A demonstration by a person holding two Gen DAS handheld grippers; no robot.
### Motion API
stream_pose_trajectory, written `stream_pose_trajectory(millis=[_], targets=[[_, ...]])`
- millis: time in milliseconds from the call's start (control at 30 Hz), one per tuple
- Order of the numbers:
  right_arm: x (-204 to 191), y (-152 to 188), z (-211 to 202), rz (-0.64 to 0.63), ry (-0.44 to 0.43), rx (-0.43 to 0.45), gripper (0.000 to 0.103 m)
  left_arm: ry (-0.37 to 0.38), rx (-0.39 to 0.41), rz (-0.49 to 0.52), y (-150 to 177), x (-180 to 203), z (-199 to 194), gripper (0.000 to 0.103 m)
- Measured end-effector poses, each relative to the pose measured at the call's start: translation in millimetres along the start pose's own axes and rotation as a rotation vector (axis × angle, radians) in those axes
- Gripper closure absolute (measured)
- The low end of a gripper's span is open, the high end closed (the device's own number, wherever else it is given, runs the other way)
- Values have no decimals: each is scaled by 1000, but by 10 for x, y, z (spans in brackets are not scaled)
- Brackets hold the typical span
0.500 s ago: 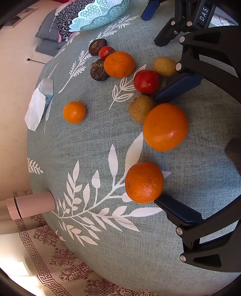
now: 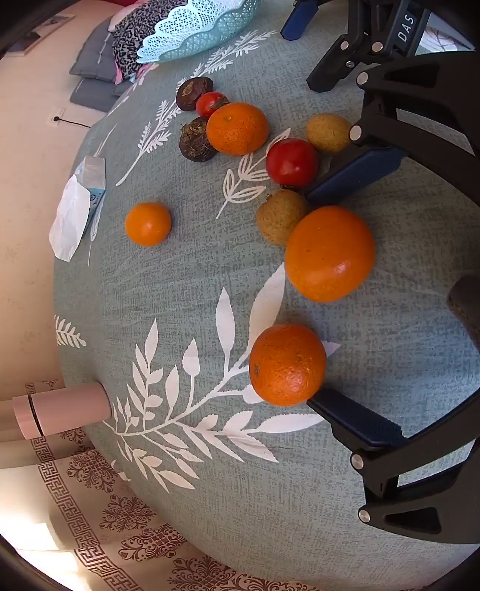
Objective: Organize fruits
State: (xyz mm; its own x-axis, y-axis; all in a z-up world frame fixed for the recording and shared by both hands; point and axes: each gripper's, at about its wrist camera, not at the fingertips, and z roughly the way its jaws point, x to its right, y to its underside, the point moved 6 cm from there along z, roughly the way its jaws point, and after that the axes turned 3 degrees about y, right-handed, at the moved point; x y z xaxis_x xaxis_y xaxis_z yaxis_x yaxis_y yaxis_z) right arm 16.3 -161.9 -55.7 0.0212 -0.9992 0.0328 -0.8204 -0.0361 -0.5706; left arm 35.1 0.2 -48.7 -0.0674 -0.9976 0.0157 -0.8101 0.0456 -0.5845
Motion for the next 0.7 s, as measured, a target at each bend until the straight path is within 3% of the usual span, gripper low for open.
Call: stream_pose_trajectory(millis=[700], targets=[[4, -17, 4, -1, 4, 0, 2, -3, -1, -2, -8, -24, -12, 5]])
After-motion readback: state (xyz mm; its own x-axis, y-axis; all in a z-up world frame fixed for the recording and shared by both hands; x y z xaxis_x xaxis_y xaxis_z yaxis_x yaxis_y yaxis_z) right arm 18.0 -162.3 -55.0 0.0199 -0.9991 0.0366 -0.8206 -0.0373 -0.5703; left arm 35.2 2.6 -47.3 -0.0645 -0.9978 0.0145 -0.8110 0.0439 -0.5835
